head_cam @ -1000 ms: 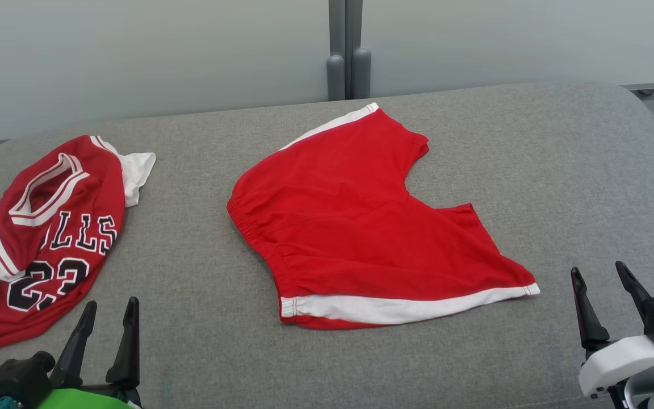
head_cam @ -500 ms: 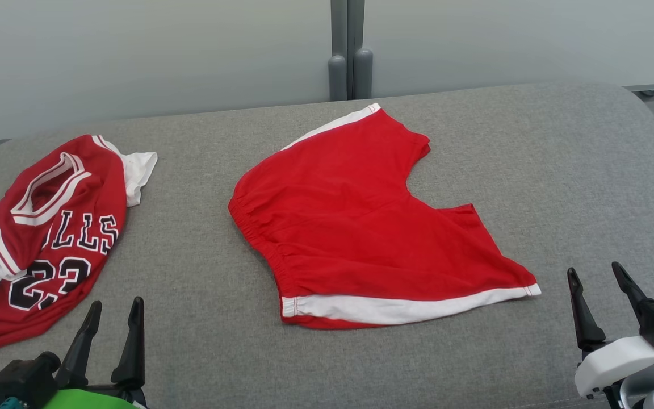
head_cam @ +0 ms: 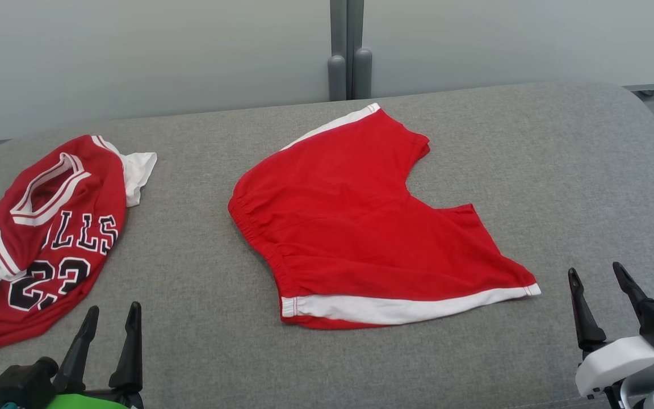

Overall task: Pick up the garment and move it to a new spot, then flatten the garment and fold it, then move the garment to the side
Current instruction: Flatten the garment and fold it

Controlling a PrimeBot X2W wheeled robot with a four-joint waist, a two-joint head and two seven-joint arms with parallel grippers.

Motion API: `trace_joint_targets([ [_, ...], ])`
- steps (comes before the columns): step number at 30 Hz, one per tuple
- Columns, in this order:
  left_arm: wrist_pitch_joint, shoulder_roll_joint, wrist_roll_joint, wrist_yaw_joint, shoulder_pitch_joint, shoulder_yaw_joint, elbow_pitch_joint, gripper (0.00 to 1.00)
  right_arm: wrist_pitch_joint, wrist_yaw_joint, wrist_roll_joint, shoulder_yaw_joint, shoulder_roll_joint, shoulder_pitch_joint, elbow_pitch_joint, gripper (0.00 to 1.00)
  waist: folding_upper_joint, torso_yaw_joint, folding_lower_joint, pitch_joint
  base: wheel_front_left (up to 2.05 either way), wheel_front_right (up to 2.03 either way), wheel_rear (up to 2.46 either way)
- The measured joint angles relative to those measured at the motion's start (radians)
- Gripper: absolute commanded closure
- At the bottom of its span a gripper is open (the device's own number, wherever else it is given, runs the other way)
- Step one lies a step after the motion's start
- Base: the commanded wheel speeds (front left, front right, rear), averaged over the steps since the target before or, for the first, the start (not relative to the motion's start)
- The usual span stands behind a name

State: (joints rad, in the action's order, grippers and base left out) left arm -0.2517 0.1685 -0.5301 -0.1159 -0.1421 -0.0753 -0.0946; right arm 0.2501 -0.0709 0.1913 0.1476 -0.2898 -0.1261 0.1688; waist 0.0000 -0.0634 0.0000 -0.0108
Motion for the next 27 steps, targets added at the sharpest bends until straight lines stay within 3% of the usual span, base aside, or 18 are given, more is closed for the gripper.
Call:
trace_joint_targets([
  [17,0.0,-0.011,0.013,-0.007,-0.002,-0.004,0.012,0.0,0.0,0.018,-0.008,-0.001,-0.001,0.002,0.009,0.0,0.0,-0.003,0.0,-0.017,0.0,0.0,0.0],
  [27,0.026,-0.036,0.033,-0.008,0.023,-0.221,0.012,0.0,-0.015,0.063,-0.017,0.056,-0.006,0.035,0.119,0.0,0.0,-0.003,0.0,-0.069,0.0,0.0,0.0],
])
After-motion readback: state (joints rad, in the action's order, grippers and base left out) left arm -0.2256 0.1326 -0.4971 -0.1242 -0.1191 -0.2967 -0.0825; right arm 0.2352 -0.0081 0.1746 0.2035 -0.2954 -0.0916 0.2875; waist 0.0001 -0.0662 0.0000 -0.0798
